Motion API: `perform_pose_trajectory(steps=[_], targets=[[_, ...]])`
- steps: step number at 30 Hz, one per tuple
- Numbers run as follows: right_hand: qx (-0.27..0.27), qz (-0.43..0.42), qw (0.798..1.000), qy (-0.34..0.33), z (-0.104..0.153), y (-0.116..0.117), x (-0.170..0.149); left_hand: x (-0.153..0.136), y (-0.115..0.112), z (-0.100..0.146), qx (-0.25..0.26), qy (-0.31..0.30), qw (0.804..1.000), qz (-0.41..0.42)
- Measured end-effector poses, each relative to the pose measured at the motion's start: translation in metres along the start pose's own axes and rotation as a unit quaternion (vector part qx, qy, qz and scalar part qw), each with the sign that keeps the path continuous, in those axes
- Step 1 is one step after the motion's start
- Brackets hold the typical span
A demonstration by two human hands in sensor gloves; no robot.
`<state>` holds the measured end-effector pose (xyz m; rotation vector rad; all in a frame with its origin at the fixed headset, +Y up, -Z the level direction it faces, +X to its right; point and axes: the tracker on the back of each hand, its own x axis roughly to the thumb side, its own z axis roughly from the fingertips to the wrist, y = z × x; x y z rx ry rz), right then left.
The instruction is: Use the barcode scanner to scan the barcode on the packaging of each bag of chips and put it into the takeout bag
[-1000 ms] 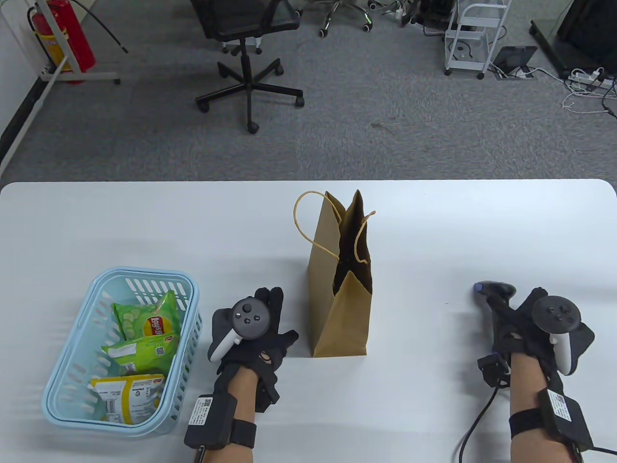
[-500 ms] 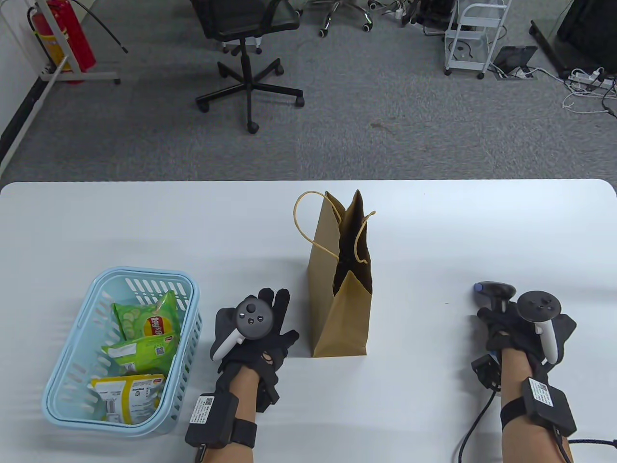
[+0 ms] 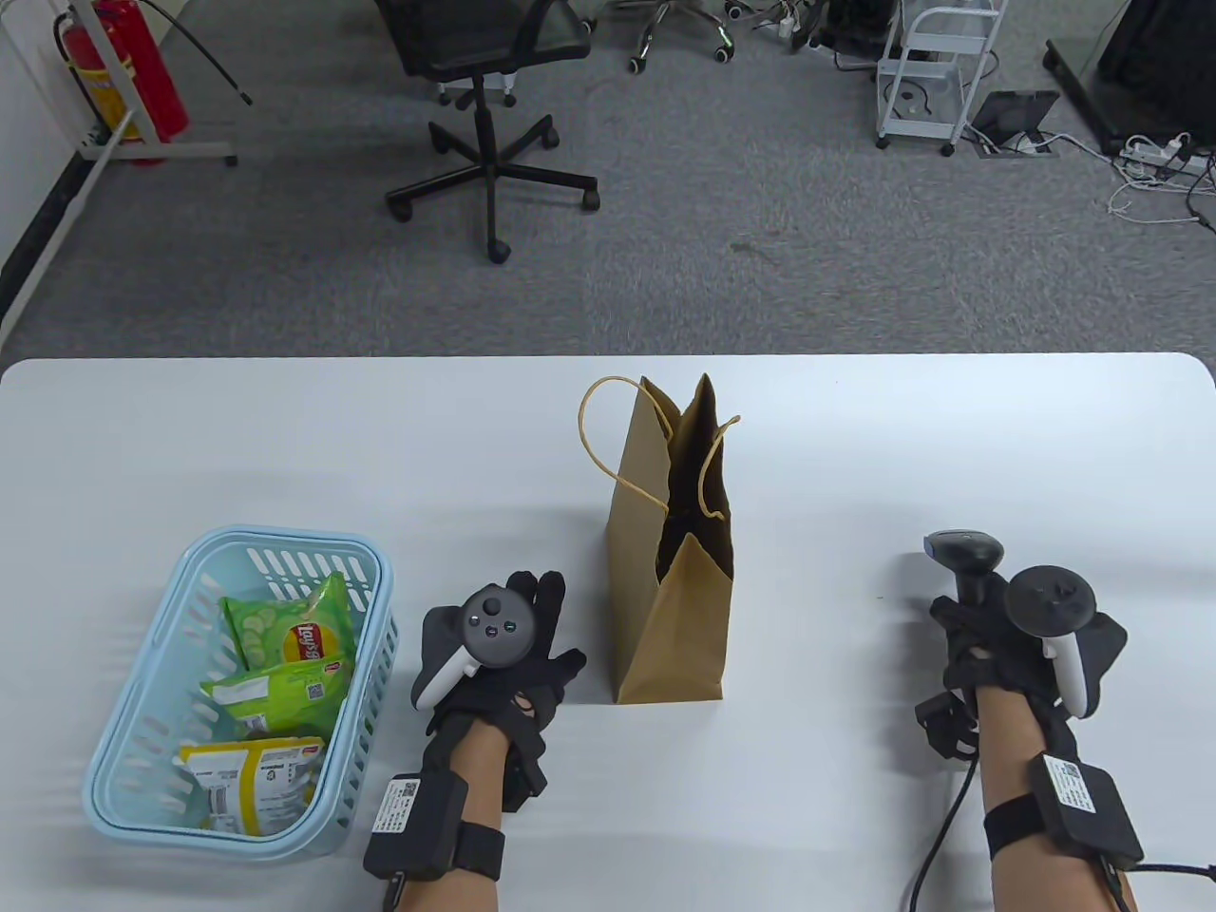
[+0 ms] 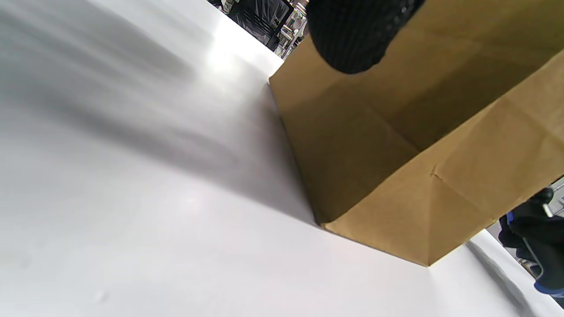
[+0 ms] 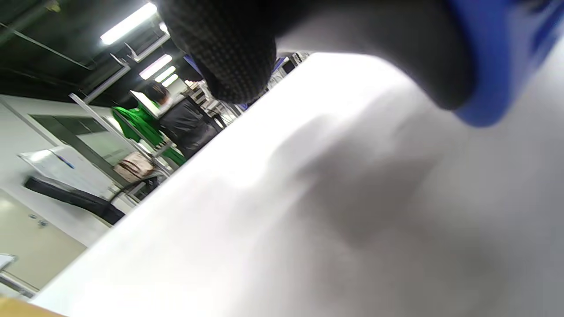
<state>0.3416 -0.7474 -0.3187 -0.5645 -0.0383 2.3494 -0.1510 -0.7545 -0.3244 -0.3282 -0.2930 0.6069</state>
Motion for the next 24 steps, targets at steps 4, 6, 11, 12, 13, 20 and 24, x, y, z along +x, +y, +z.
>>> perform_pose_trajectory(steps=[4, 6, 11, 12, 13, 20, 24], targets=[[-0.010, -0.016, 0.999, -0.043, 0.012, -0.003, 0.016, 0.000, 0.000, 0.000, -0.004, 0.001, 1.000, -0.002], [-0.017, -0.013, 0.997, -0.076, 0.021, -0.004, 0.027, 0.000, 0.000, 0.000, -0.004, 0.002, 1.000, -0.002], [-0.022, -0.020, 0.991, -0.130, 0.037, -0.002, 0.046, 0.000, -0.001, 0.000, -0.005, 0.003, 1.000, -0.006], [-0.022, -0.020, 0.989, -0.144, 0.041, -0.001, 0.049, 0.000, -0.001, 0.000, -0.005, 0.003, 1.000, -0.006], [-0.022, -0.018, 0.988, -0.151, 0.043, -0.001, 0.052, 0.000, -0.001, 0.000, -0.005, 0.003, 1.000, -0.007], [-0.009, -0.014, 0.976, -0.215, 0.058, 0.007, 0.064, 0.001, -0.004, -0.001, -0.013, 0.006, 1.000, -0.015], [0.004, -0.018, 0.973, -0.232, 0.061, 0.010, 0.066, 0.005, -0.002, 0.000, 0.009, 0.020, 1.000, -0.016]])
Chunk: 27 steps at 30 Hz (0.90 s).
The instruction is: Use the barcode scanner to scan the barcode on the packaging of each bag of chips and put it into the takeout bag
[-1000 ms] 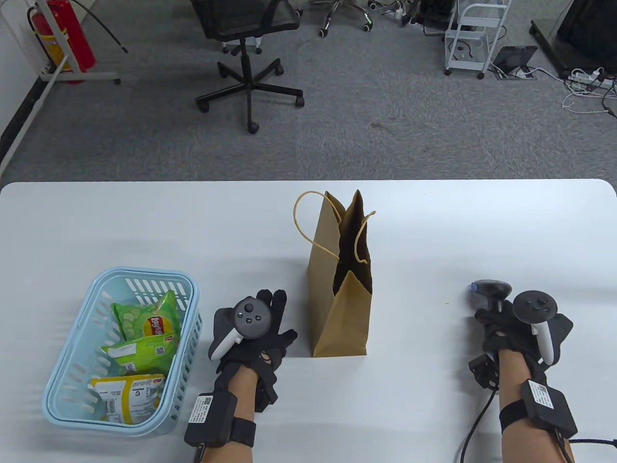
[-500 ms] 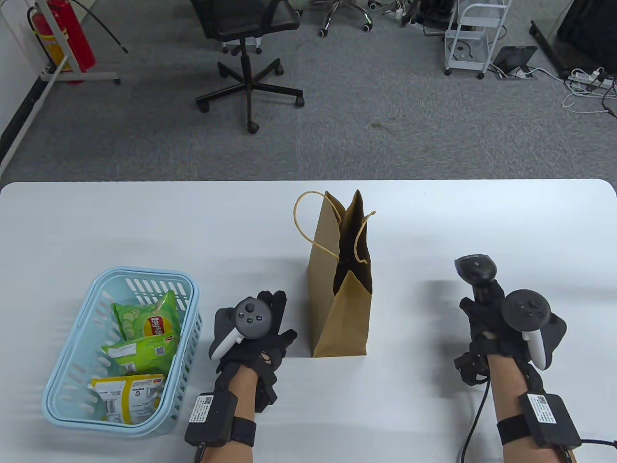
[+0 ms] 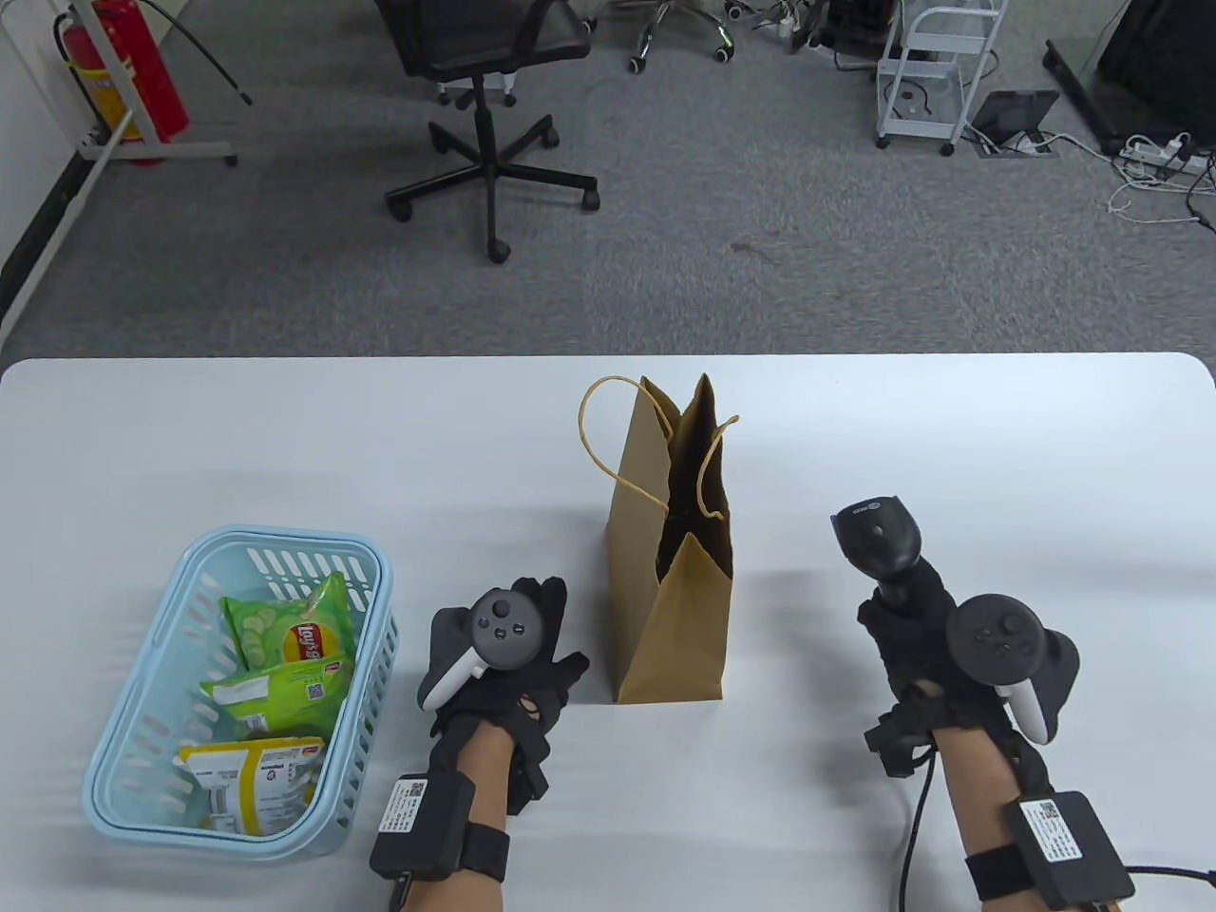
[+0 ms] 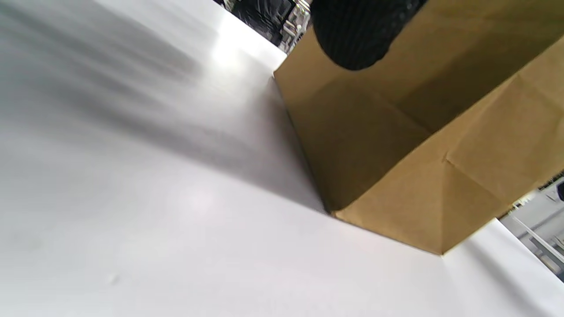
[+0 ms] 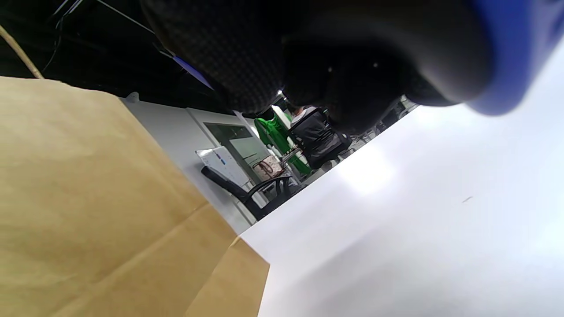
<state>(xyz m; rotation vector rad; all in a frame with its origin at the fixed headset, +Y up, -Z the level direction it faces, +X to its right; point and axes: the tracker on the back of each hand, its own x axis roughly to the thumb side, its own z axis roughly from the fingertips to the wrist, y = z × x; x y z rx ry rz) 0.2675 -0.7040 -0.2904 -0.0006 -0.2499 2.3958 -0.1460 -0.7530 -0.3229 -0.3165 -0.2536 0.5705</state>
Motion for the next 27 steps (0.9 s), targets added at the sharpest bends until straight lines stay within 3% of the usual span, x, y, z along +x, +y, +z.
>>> perform_pose_trajectory(steps=[4, 11, 19, 23, 27], targets=[[0.002, 0.003, 1.000, -0.011, 0.002, 0.001, 0.003, 0.008, 0.011, 0.004, 0.069, 0.040, 0.997, 0.012], [0.001, 0.010, 1.000, -0.019, 0.003, 0.000, 0.005, 0.043, 0.047, 0.021, 0.139, 0.033, 0.989, 0.043], [-0.001, 0.012, 1.000, -0.023, 0.004, -0.002, 0.002, 0.079, 0.137, 0.062, 0.208, 0.013, 0.976, 0.069], [0.001, 0.017, 1.000, -0.022, 0.004, -0.002, 0.001, 0.076, 0.178, 0.090, 0.191, 0.041, 0.980, 0.035], [0.003, 0.019, 1.000, -0.020, 0.002, -0.002, -0.001, 0.039, 0.199, 0.111, 0.176, 0.131, 0.973, -0.073]])
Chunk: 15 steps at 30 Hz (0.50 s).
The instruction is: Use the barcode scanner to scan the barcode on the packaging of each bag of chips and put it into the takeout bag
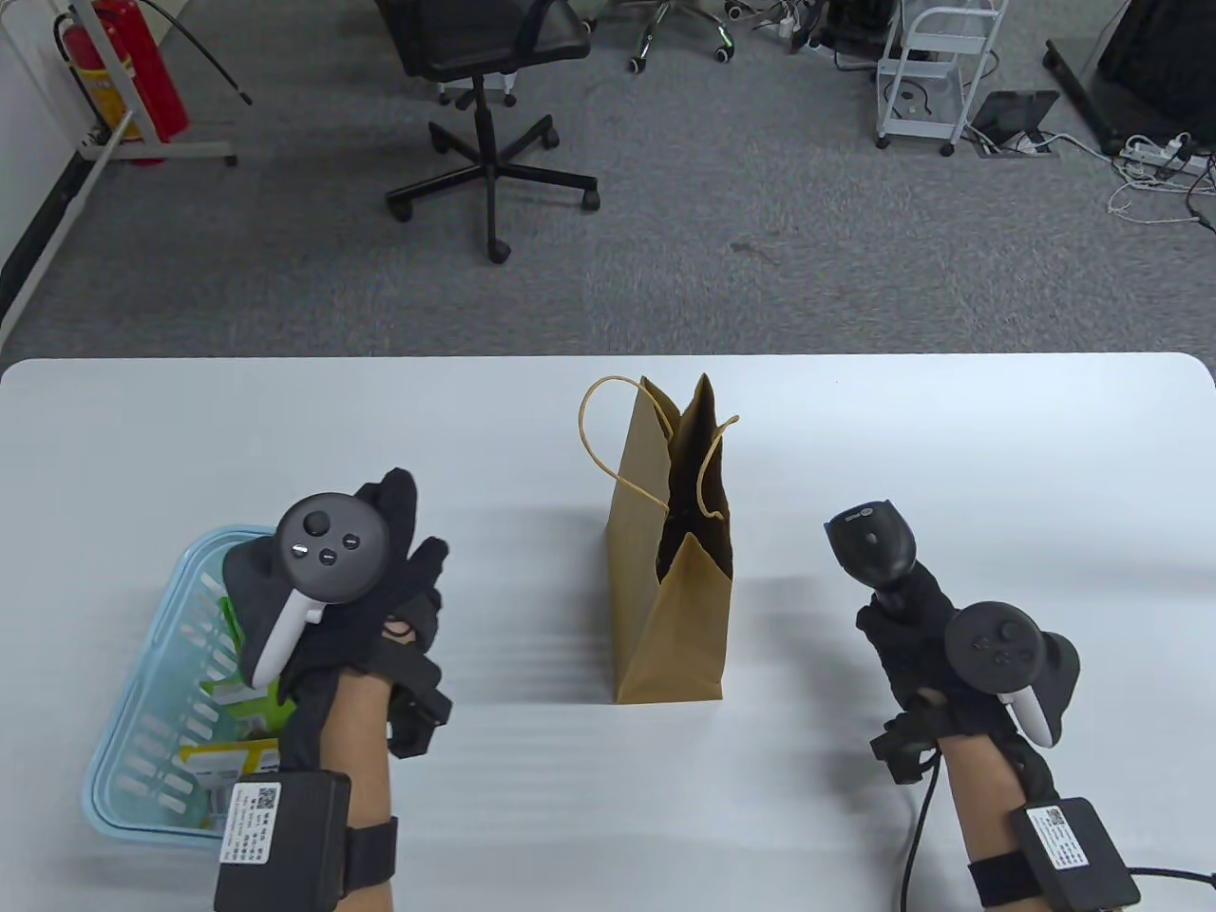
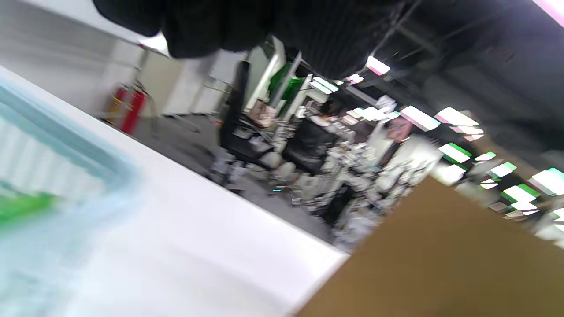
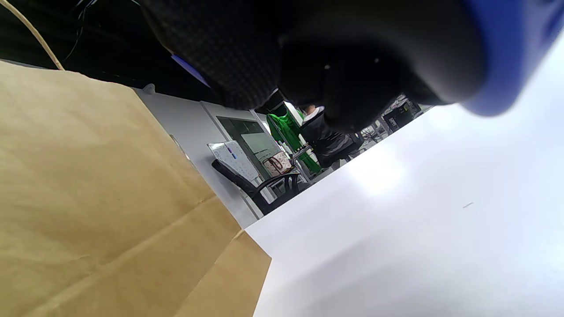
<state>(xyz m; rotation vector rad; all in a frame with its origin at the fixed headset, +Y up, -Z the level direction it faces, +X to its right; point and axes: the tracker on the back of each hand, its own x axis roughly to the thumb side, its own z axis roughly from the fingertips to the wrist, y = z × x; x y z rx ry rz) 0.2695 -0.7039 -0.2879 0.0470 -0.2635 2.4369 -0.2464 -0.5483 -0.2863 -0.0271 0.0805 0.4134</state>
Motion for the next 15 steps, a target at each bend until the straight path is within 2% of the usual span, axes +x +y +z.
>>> perform_pose_trajectory(steps=[5, 9, 12, 15], targets=[[0.011, 0.011, 1.000, 0.000, -0.002, 0.003, -0.002, -0.059, -0.023, -0.006, -0.122, 0.070, 0.987, -0.078], [0.018, 0.022, 1.000, -0.003, -0.001, 0.005, -0.001, -0.095, -0.049, -0.010, -0.175, 0.122, 0.968, -0.135], [0.021, 0.027, 0.999, -0.005, 0.000, 0.007, -0.001, -0.109, -0.065, -0.014, -0.213, 0.134, 0.958, -0.137], [0.026, 0.035, 0.999, -0.004, -0.001, 0.009, -0.001, -0.112, -0.072, -0.018, -0.229, 0.124, 0.956, -0.133]])
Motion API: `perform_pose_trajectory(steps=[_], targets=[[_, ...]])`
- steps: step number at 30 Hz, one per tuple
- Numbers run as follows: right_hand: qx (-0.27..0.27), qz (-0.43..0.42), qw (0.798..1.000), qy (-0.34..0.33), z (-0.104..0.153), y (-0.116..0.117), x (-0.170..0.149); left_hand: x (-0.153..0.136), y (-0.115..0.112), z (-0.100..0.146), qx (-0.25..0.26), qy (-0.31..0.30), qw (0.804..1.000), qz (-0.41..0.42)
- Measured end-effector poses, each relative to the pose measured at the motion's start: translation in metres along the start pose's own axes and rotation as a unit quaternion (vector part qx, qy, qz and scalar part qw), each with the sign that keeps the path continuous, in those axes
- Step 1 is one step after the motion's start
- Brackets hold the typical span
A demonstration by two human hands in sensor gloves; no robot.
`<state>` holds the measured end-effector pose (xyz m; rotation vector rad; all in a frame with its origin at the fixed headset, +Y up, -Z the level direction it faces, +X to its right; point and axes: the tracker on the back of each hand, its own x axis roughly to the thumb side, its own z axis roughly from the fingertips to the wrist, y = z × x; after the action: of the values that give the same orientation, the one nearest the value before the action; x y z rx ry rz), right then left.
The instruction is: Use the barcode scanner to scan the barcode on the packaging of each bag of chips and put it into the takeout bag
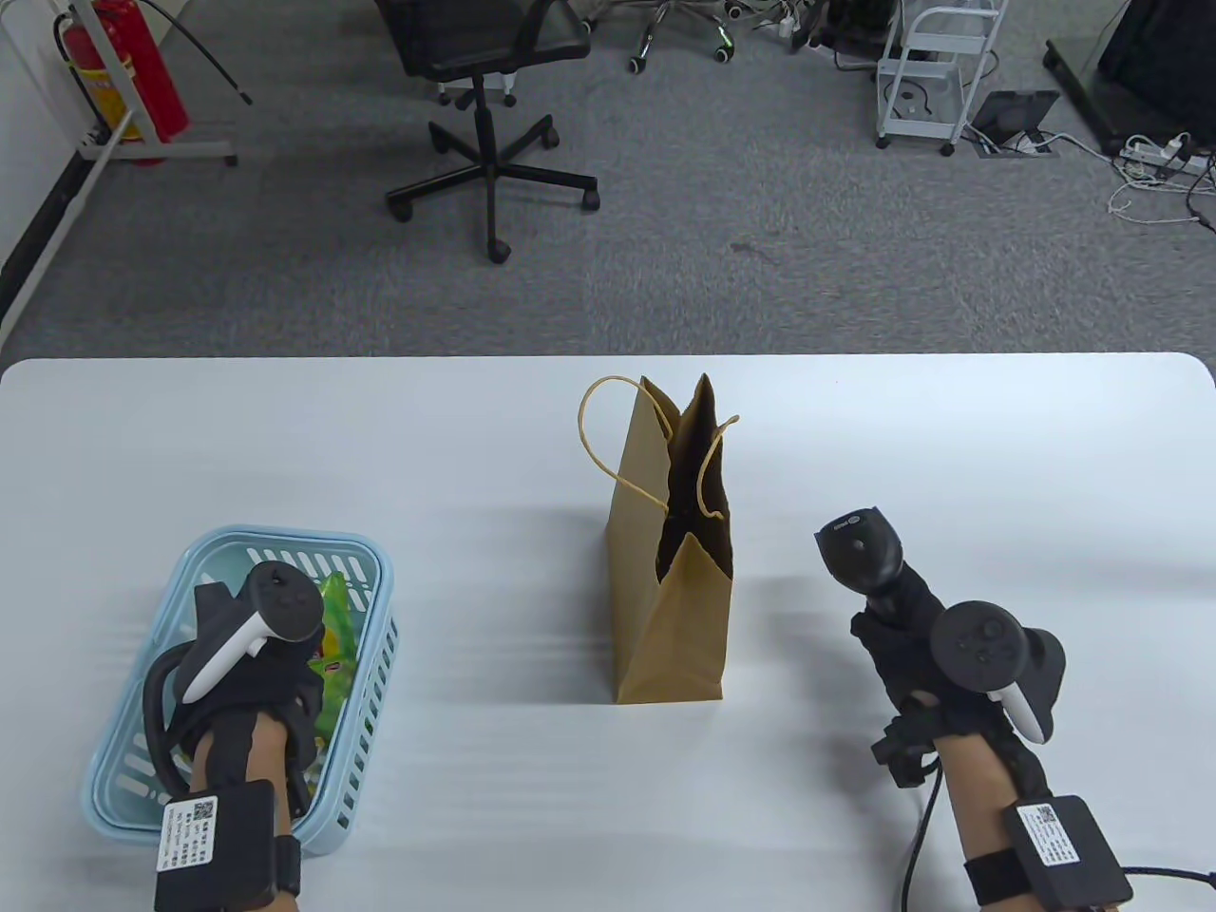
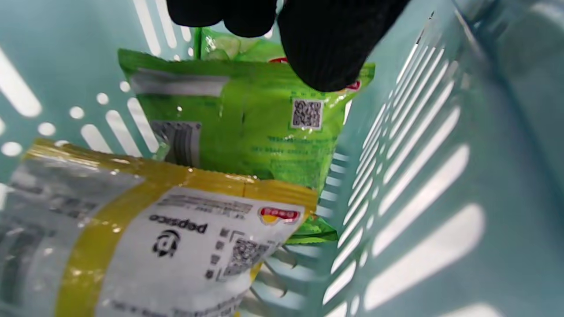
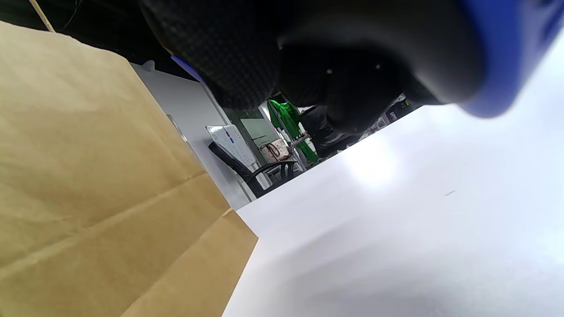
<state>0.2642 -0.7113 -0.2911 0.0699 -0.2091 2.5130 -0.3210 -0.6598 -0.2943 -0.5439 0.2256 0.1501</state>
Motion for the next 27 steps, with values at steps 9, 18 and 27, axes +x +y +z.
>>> perform_pose_trajectory(steps=[9, 18, 27], targets=[[0.003, 0.013, 1.000, 0.009, -0.001, 0.002, -0.002, 0.003, -0.006, -0.011, -0.059, 0.009, 0.998, -0.015], [0.022, 0.004, 1.000, 0.005, -0.003, 0.005, -0.002, 0.006, -0.021, -0.025, -0.043, 0.061, 0.992, -0.099], [0.018, -0.007, 1.000, 0.009, -0.003, 0.002, -0.005, 0.005, -0.002, -0.013, 0.046, 0.066, 0.993, -0.082]])
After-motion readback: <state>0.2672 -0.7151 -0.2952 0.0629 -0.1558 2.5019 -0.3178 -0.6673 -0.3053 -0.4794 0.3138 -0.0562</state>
